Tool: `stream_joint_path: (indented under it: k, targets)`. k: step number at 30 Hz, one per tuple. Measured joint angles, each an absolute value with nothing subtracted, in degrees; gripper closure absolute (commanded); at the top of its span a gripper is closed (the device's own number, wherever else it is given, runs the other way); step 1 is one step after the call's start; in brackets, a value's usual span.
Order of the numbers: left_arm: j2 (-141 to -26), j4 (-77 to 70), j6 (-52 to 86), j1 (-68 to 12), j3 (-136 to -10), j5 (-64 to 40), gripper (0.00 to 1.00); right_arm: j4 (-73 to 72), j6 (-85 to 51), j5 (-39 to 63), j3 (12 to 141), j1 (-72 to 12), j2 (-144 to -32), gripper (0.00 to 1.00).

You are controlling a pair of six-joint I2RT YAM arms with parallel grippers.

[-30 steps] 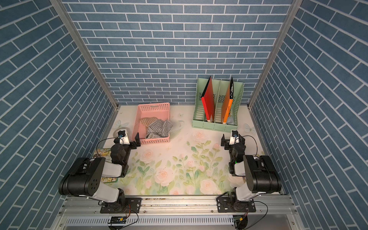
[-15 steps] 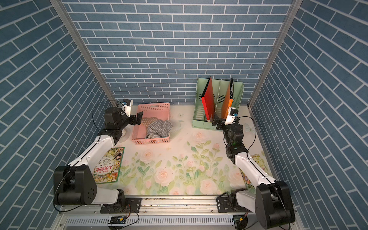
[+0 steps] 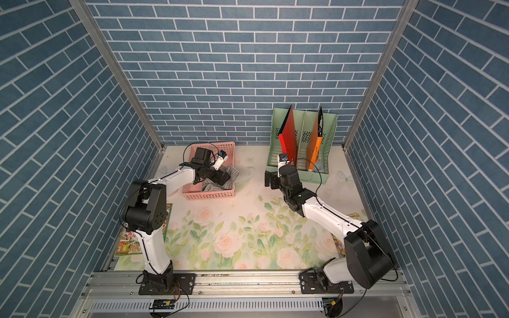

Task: Fold the square dishcloth
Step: Pick up the cleaning item from the bin.

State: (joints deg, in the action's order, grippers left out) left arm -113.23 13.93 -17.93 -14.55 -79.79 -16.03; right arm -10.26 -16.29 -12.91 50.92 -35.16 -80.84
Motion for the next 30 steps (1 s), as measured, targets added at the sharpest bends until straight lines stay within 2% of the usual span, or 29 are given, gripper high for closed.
stream_joint_path:
  k: [4, 5, 6, 8, 11, 13, 20, 30]
  targets:
    - [-115.04, 14.74, -18.68, -14.55, -80.73, -16.88, 0.31, -9.23, -15.99, -15.03, 50.85, -37.32, -82.48, 0.00]
    - [-115.33, 14.87, -18.96, -14.52, -80.84, -17.04, 0.40, -8.97, -15.94, -15.35, 50.83, -37.78, -82.74, 0.00]
    - [-115.87, 15.40, -18.76, -14.50, -81.21, -17.28, 0.53, -8.56, -15.66, -15.77, 50.83, -38.33, -83.00, 0.01]
    - [-117.05, 16.27, -19.46, -14.50, -82.21, -18.13, 0.71, -8.19, -15.40, -16.23, 50.83, -38.89, -83.07, 0.01]
    - [-119.20, 17.89, -20.43, -14.50, -84.40, -19.70, 0.91, -8.05, -14.96, -16.75, 50.83, -39.57, -83.07, 0.02]
    - [-120.27, 18.90, -21.04, -14.50, -85.45, -21.06, 1.00, -8.01, -14.92, -16.99, 50.83, -39.90, -83.07, 0.03]
    - [-117.51, 21.65, -21.61, -13.69, -85.58, -24.95, 1.00, -7.49, -14.68, -18.26, 50.83, -40.77, -83.07, 0.05]
    - [-95.42, 24.25, -21.61, -13.06, -85.56, -25.50, 1.00, -5.02, -14.70, -18.94, 50.83, -42.06, -82.52, 0.07]
